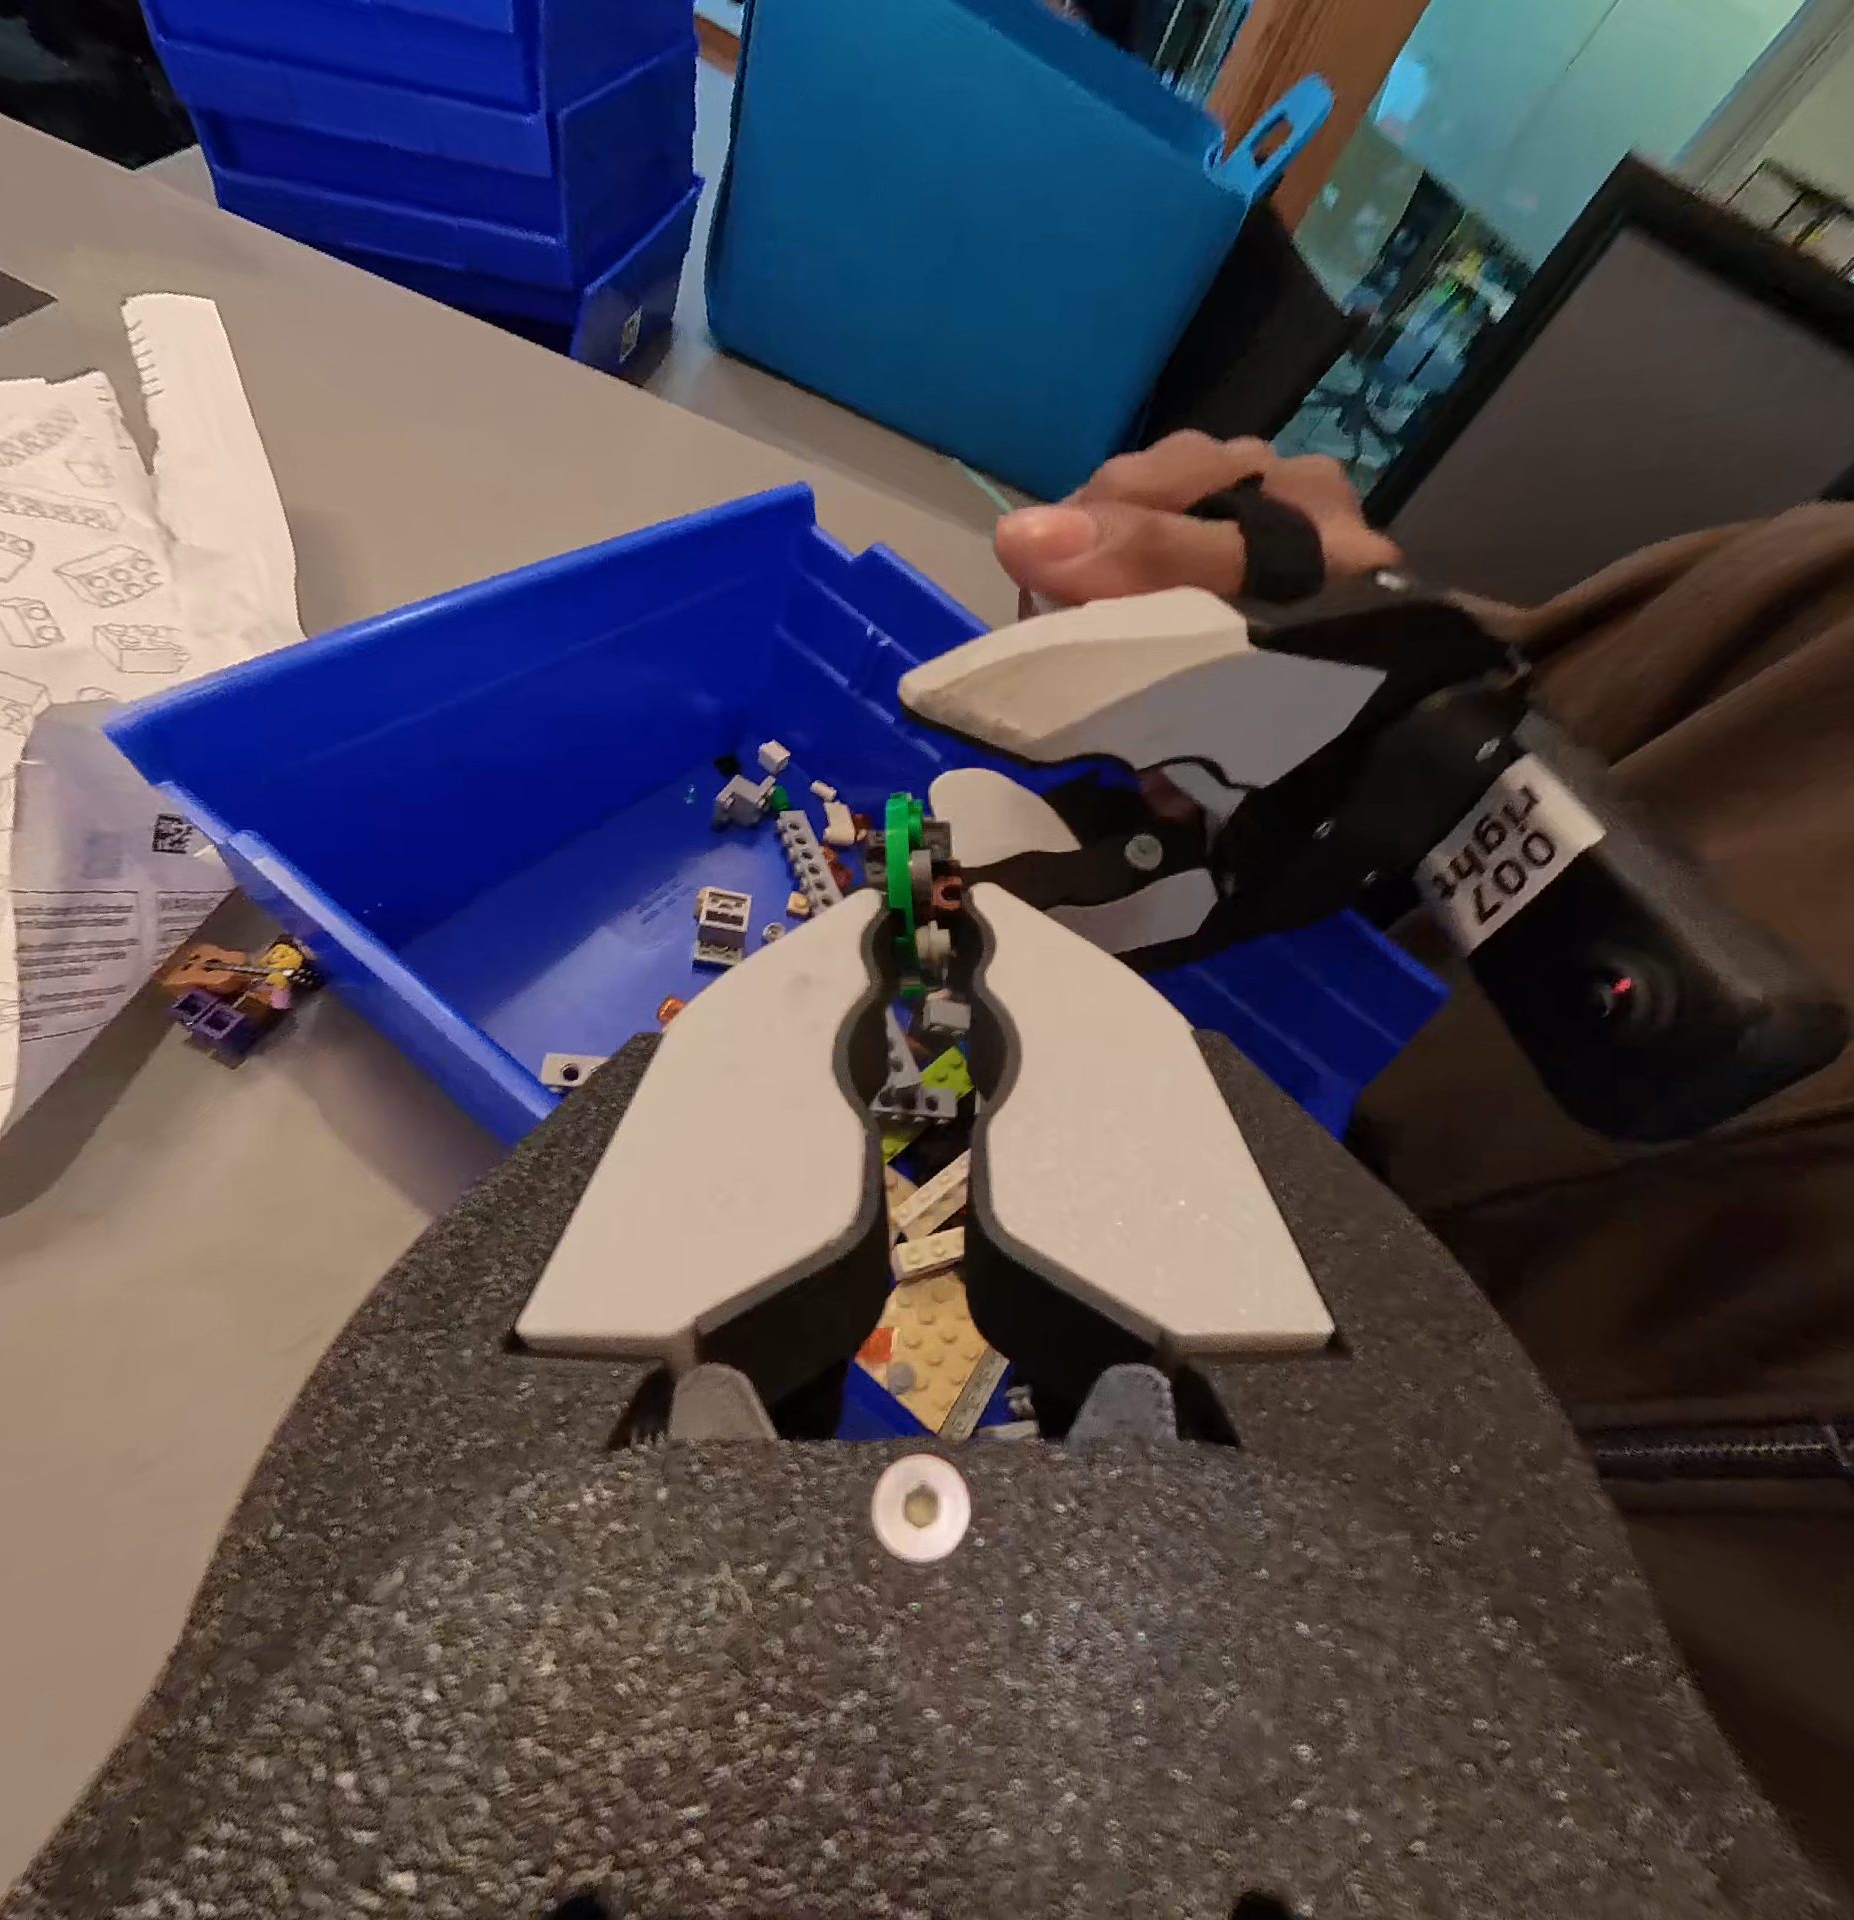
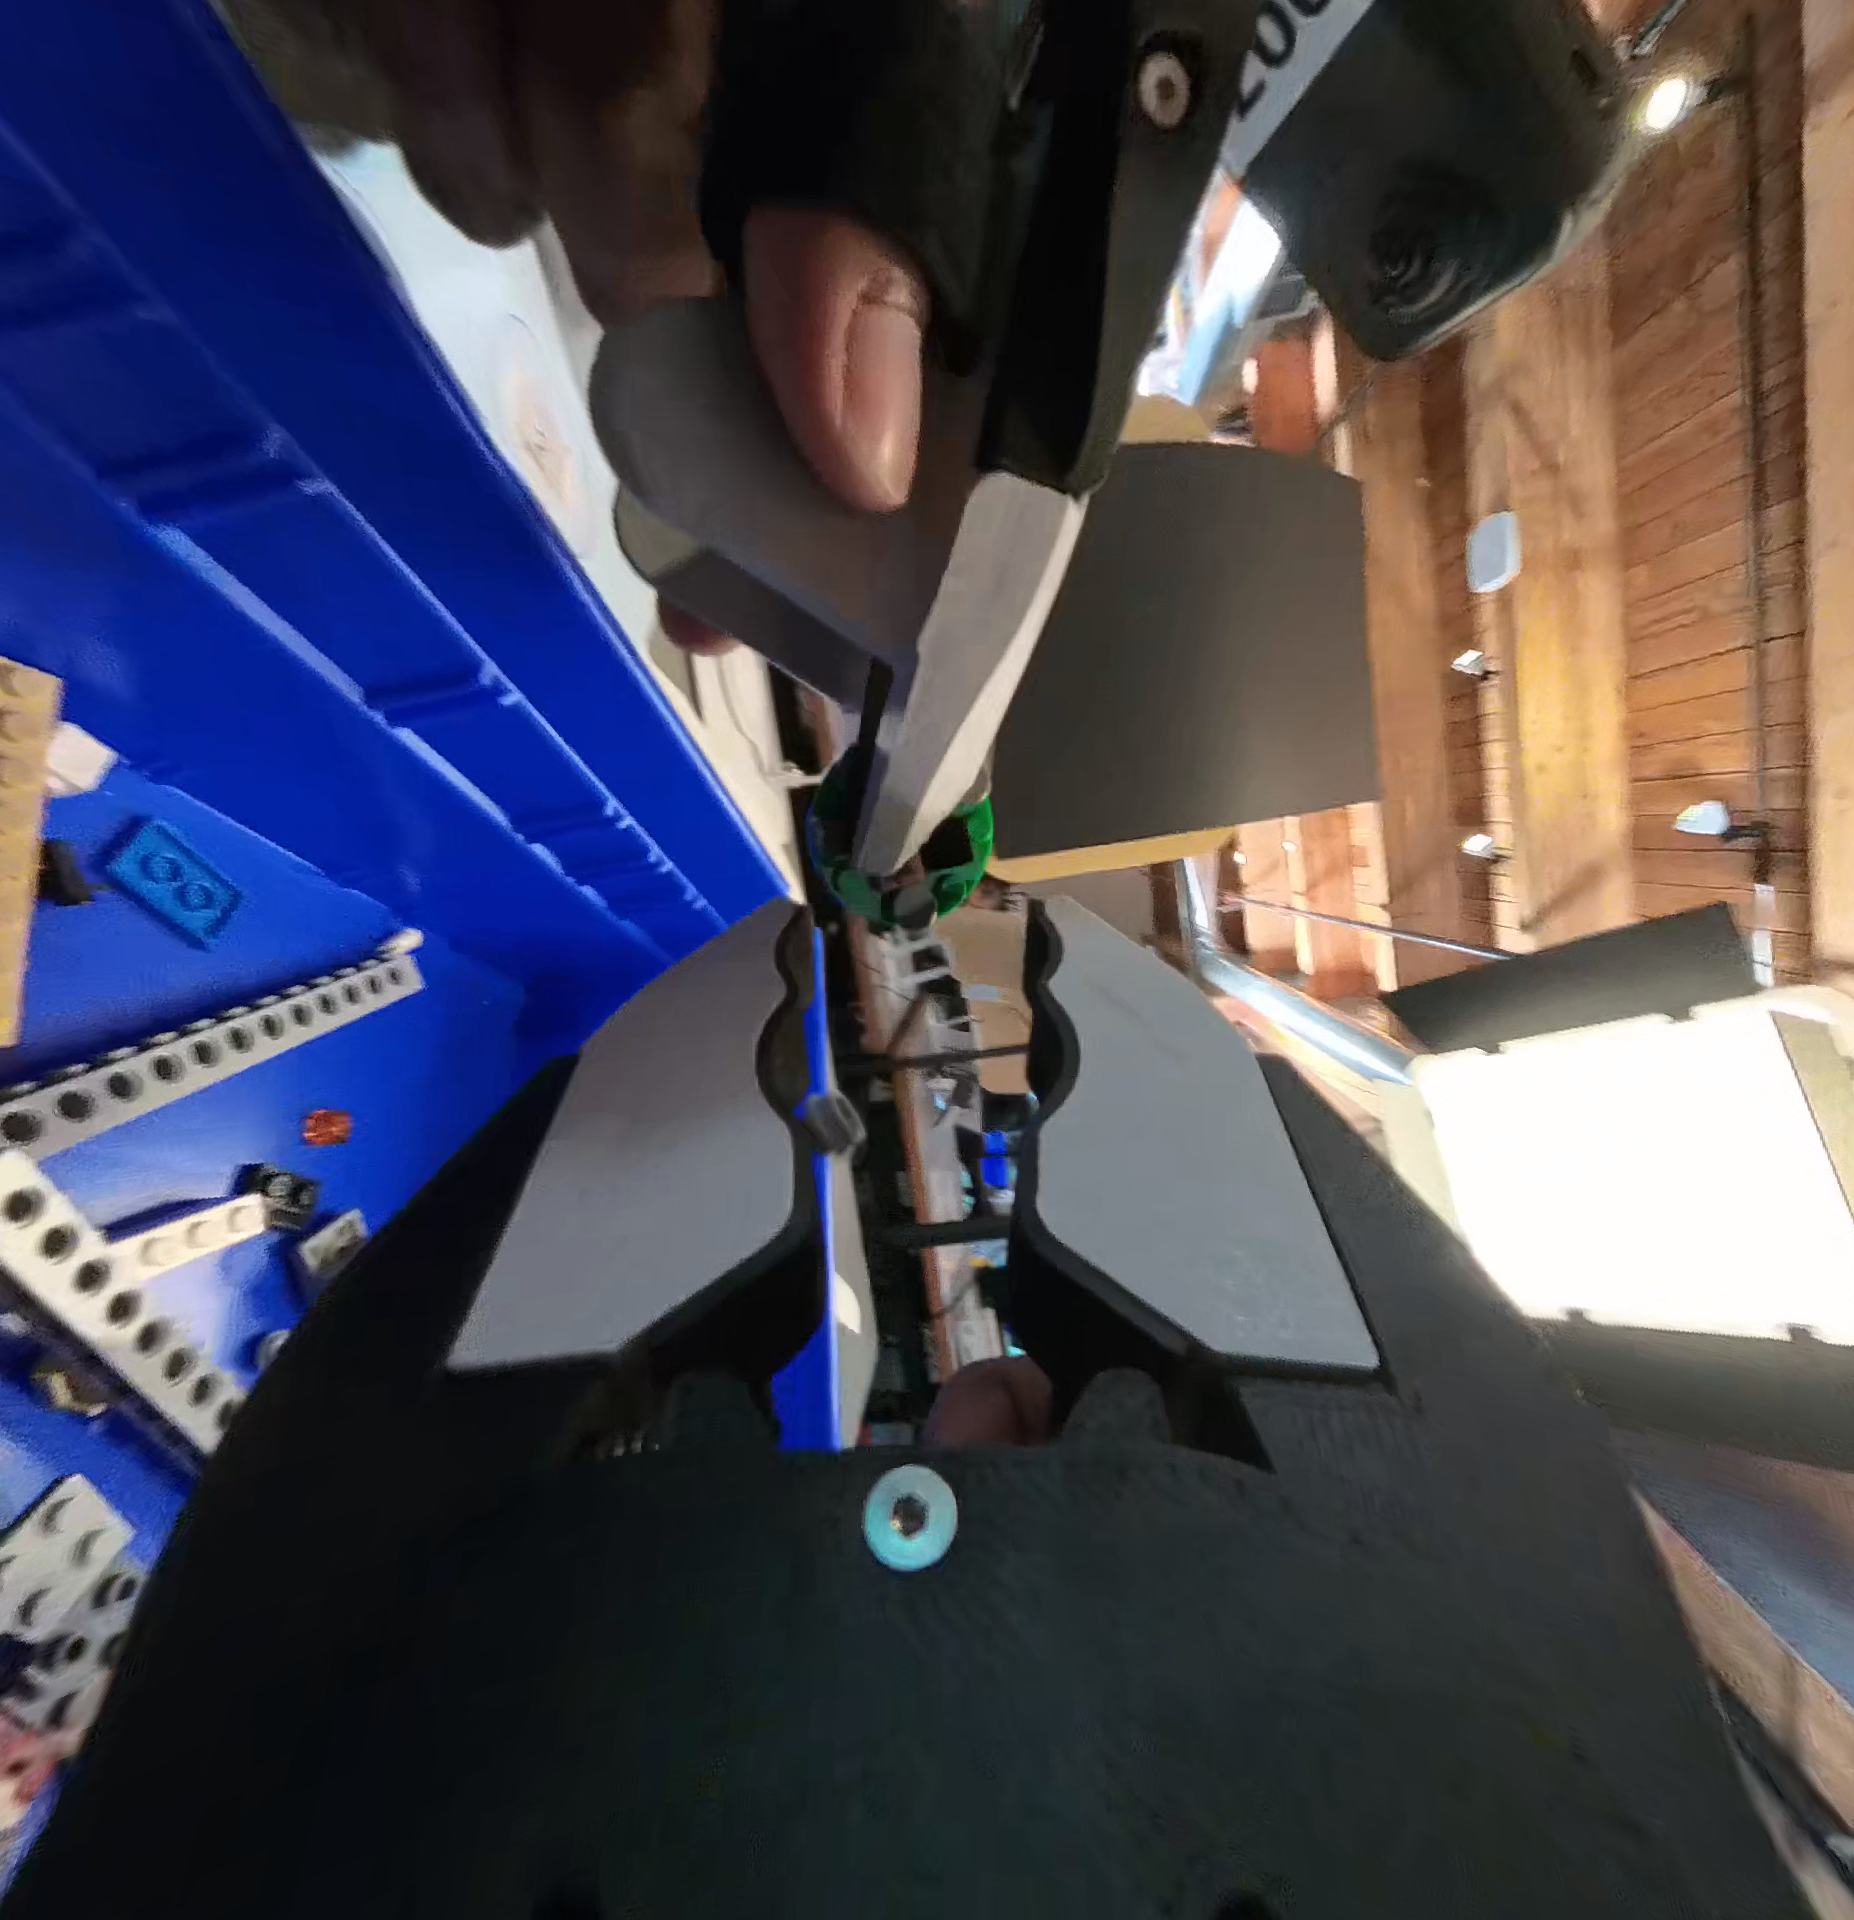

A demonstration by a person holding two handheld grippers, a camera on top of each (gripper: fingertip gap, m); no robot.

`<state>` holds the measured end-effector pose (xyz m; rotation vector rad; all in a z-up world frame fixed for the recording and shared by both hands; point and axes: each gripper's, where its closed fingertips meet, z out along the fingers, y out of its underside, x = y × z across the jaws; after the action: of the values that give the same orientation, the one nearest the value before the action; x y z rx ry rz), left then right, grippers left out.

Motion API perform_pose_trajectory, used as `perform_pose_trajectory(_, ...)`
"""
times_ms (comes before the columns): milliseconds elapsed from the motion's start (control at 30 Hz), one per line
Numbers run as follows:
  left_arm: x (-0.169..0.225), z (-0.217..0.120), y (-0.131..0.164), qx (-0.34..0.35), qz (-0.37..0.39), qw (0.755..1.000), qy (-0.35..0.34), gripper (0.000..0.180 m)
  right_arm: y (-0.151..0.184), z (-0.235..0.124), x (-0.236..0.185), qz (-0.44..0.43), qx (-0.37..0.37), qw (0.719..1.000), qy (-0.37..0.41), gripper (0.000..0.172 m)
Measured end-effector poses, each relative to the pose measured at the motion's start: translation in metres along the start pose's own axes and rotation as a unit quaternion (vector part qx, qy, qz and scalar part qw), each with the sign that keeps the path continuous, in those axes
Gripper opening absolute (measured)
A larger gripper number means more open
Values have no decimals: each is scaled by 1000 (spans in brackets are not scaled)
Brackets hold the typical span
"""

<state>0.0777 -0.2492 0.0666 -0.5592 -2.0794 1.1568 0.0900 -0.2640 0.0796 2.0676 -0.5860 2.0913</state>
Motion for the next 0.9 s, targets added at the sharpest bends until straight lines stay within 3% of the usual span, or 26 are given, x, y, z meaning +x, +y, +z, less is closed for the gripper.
perform_pose_trajectory(200, 8, 3, 14, -65, 53, 996, -6, 10, -5, 0, -13, -3, 25, 997, -76, 47)
perform_pose_trajectory(300, 12, 5, 15, -67, 54, 996, 2, 10, -11, 0, -16, -13, 40, 996, -81, 36)
perform_pose_trajectory(400, 8, 4, 9, -38, 39, 999, 0, 12, -8, 3, -12, 12, 25, 997, -68, 35)
perform_pose_trajectory(633, 5, 1, -14, 57, -42, 997, 28, 31, 12, 7, 13, 199, -56, 978, -25, 35)
perform_pose_trajectory(900, 2, 0, -23, 92, -48, 995, 5, 31, 8, 4, 20, 244, -64, 968, -7, 35)
